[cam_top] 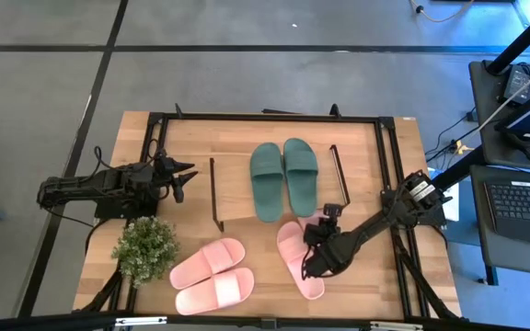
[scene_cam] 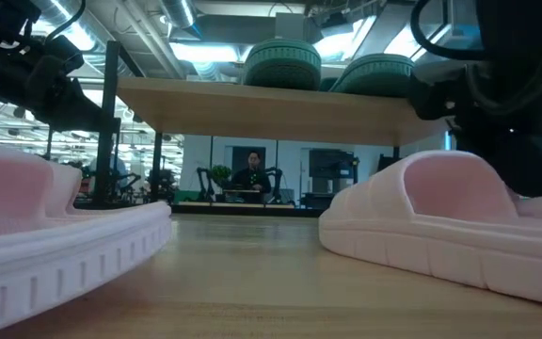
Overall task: Pick and place slides into the shelf
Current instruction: Put the pink slide under the shelf
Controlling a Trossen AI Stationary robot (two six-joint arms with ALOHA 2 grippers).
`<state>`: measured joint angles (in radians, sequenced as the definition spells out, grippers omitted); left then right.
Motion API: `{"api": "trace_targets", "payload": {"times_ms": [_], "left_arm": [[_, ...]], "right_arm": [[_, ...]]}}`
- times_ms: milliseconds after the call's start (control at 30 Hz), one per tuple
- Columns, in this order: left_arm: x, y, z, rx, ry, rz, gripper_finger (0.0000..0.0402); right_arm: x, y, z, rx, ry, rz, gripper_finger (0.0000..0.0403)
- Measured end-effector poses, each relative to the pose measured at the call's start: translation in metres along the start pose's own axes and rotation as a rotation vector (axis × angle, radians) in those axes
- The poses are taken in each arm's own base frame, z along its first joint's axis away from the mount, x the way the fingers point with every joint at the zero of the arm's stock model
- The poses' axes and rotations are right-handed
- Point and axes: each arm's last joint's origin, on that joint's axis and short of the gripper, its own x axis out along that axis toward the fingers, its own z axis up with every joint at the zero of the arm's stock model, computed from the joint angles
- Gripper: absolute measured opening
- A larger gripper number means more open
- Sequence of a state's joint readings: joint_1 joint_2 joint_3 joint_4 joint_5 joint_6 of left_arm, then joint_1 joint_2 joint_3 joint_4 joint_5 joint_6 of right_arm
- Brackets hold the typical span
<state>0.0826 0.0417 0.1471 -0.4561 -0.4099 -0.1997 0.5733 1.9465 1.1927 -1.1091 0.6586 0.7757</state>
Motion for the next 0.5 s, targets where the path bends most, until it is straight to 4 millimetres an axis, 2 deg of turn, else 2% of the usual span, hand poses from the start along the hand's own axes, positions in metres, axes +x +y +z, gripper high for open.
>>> {"api": "trace_targets", "payload": {"times_ms": [500], "left_arm": [[0.0, 0.0, 0.0, 0.0, 0.0, 0.0, 0.0127]], "right_arm": [[0.0003, -0.0002, -0.0002, -0.027, 0.007, 0.004, 0.0153]]}}
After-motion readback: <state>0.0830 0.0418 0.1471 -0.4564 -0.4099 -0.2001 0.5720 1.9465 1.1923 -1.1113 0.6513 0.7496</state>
